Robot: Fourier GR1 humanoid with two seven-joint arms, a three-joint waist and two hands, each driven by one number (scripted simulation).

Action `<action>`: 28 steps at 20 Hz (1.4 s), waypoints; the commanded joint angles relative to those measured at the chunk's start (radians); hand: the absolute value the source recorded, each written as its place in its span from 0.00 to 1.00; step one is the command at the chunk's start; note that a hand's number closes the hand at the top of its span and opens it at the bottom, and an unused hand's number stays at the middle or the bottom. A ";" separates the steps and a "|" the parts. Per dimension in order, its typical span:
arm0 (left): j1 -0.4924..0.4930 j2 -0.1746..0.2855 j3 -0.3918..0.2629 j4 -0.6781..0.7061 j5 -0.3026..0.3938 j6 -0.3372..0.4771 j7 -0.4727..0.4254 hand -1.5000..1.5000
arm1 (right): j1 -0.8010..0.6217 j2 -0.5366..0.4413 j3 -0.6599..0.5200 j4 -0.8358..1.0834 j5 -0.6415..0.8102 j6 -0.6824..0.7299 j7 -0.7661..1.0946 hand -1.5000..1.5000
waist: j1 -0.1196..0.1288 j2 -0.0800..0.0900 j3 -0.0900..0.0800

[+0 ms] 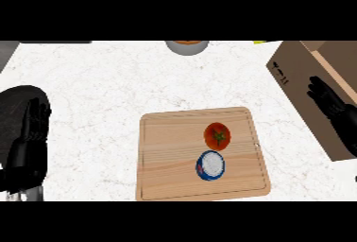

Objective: Pick the tomato from the cutting board and place it in the cardboard box

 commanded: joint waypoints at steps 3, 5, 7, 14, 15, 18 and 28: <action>-0.010 0.026 -0.020 -0.005 0.057 -0.086 0.141 0.50 | -0.059 0.078 0.012 -0.032 -0.057 0.078 -0.105 0.00 | 0.013 -0.033 0.010; -0.045 0.063 -0.007 -0.014 0.116 -0.135 0.240 0.50 | -0.070 0.133 0.037 -0.124 -0.107 0.108 -0.157 0.00 | 0.002 -0.037 0.011; -0.002 0.043 -0.021 0.025 0.144 -0.162 0.234 0.50 | -0.128 0.020 -0.060 -0.145 0.179 -0.149 -0.210 0.00 | -0.028 -0.048 0.004; -0.073 0.084 0.010 -0.023 0.227 -0.208 0.370 0.50 | 0.076 0.267 -0.001 -0.220 0.138 -0.112 -0.726 0.00 | -0.006 -0.036 0.011; -0.072 0.114 0.041 -0.015 0.251 -0.233 0.379 0.50 | 0.099 0.255 0.010 -0.225 0.182 -0.115 -0.779 0.00 | -0.004 -0.036 0.010; -0.051 0.102 0.028 -0.021 0.241 -0.240 0.375 0.50 | 0.177 0.185 0.097 -0.329 0.330 -0.136 -0.650 0.00 | -0.004 -0.038 0.008; -0.099 0.091 0.027 -0.007 0.238 -0.216 0.410 0.50 | 0.118 -0.026 0.258 -0.527 0.818 -0.095 -0.028 0.00 | 0.001 -0.036 0.004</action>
